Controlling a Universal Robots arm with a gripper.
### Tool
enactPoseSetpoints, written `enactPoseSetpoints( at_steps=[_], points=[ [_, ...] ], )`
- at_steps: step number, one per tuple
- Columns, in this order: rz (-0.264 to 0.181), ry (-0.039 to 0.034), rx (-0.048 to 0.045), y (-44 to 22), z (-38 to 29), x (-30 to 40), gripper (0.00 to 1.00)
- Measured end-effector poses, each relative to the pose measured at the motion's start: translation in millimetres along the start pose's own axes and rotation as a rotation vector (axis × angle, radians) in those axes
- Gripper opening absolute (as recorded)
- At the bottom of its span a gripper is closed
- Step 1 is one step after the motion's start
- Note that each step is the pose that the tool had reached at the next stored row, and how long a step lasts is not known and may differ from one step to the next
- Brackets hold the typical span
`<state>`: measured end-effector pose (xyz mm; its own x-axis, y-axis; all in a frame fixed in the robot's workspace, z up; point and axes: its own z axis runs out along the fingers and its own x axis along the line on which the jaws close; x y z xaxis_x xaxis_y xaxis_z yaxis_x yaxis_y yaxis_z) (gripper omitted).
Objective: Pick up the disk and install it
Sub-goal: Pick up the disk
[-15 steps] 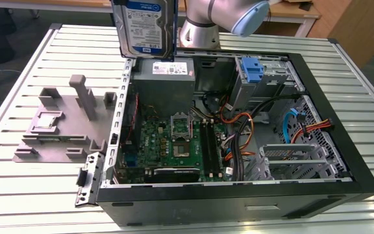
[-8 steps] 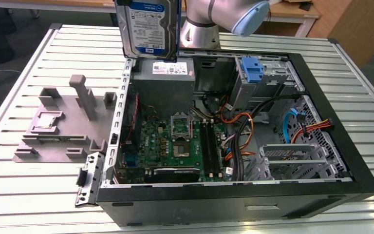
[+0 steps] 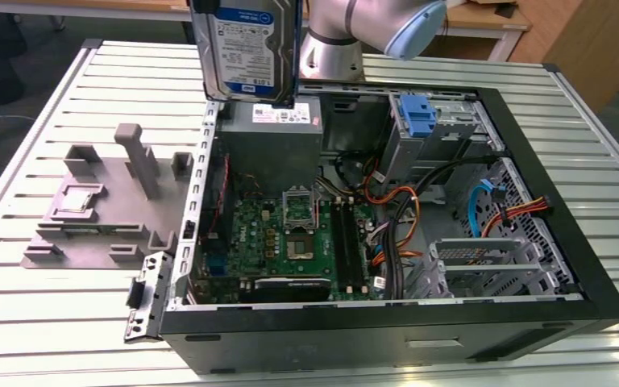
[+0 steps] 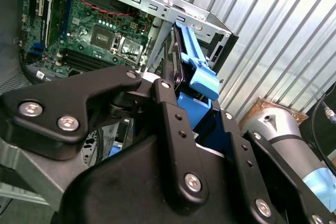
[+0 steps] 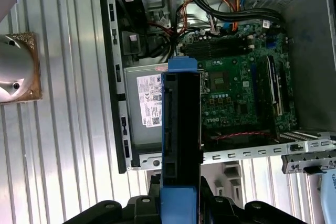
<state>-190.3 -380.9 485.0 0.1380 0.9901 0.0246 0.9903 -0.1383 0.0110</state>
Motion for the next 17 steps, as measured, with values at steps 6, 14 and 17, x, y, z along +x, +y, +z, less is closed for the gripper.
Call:
enactPoseSetpoints(
  at_steps=[6,14,17],
  points=[
    [0.007,-0.0012,-0.0003,5.6,0.1,-1.9,0.36],
    [-0.012,-0.0008,-0.0001,10.1,0.8,-1.3,0.36],
    [-0.04,-0.0007,0.0007,10.6,1.1,-1.2,0.36]
  ],
)
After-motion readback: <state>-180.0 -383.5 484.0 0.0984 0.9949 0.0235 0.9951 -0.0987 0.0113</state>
